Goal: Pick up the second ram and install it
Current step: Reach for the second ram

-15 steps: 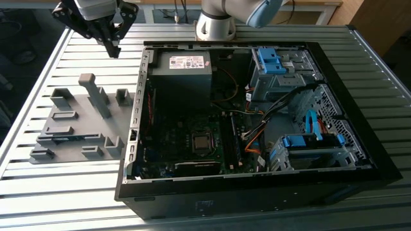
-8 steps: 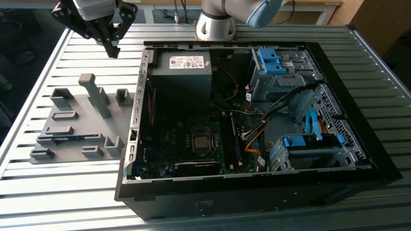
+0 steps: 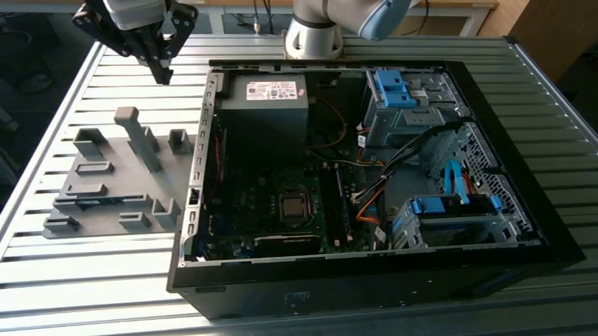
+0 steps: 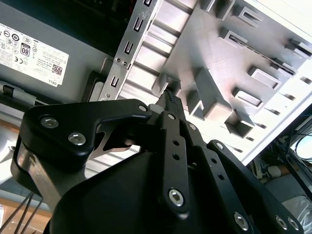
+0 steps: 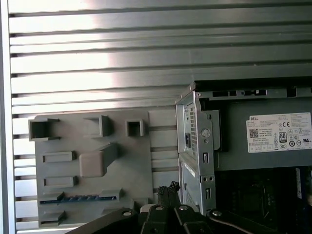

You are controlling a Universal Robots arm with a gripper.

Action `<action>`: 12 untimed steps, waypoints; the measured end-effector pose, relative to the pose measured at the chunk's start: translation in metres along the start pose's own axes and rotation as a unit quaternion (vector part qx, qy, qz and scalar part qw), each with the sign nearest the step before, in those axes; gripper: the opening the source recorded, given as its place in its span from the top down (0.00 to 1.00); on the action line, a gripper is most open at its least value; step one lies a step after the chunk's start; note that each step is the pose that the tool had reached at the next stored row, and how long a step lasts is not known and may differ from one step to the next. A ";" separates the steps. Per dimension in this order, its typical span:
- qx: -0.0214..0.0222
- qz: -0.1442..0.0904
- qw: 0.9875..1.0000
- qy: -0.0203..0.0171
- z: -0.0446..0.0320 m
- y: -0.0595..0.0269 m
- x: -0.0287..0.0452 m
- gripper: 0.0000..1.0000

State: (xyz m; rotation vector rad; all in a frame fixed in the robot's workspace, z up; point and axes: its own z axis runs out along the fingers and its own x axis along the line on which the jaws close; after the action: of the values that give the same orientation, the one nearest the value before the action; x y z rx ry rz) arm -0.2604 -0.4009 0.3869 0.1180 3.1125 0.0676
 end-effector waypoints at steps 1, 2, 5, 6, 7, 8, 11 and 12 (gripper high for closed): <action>0.000 0.000 1.000 0.000 0.0000 0.0000 0.0004 0.89; 0.000 0.000 1.000 0.000 0.0000 -0.0001 0.0009 0.89; 0.000 0.000 1.000 0.000 0.0000 -0.0001 0.0019 0.89; 0.000 0.000 1.000 0.000 0.0000 -0.0002 0.0023 0.89; 0.000 0.000 1.000 0.000 0.0000 -0.0002 0.0026 0.89; 0.000 0.000 1.000 0.000 0.0000 -0.0002 0.0029 0.89; 0.000 0.000 1.000 0.000 0.0000 -0.0003 0.0039 0.89; 0.000 0.000 1.000 0.000 0.0000 -0.0003 0.0043 0.89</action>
State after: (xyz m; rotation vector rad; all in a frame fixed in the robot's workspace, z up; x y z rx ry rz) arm -0.2647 -0.4009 0.3868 0.1180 3.1125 0.0676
